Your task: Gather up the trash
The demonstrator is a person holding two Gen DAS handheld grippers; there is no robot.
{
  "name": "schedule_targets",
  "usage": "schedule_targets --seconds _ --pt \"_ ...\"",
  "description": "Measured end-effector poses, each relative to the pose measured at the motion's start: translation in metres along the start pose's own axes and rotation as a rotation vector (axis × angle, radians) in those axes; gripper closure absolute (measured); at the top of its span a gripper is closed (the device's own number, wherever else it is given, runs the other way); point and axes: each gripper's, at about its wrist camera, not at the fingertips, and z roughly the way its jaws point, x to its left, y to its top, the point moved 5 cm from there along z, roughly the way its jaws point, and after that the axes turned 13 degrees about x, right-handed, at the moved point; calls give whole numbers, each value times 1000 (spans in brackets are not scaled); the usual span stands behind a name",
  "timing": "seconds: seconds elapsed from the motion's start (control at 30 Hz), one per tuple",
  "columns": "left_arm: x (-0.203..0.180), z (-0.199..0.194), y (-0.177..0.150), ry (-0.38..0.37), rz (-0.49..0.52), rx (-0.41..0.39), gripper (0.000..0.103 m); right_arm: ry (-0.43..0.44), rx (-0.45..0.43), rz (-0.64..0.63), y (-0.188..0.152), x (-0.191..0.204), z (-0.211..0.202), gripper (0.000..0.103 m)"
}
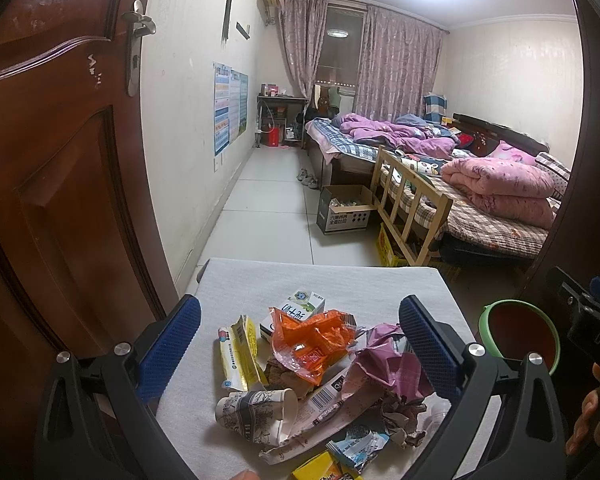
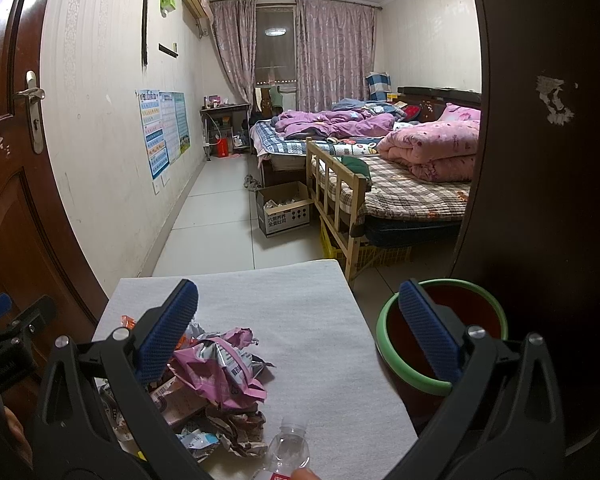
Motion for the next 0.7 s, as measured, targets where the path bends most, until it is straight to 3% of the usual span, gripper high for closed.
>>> schedule_targets --seconds 0.43,0.6,0.7 --pt "1 1 1 5 -1 0 8 -1 17 -4 -2 -1 3 3" --pt "5 0 -3 -10 -3 22 8 2 68 -38 -6 1 9 3" --pt "9 7 -23 -11 32 74 8 -25 117 -98 -19 0 16 3"
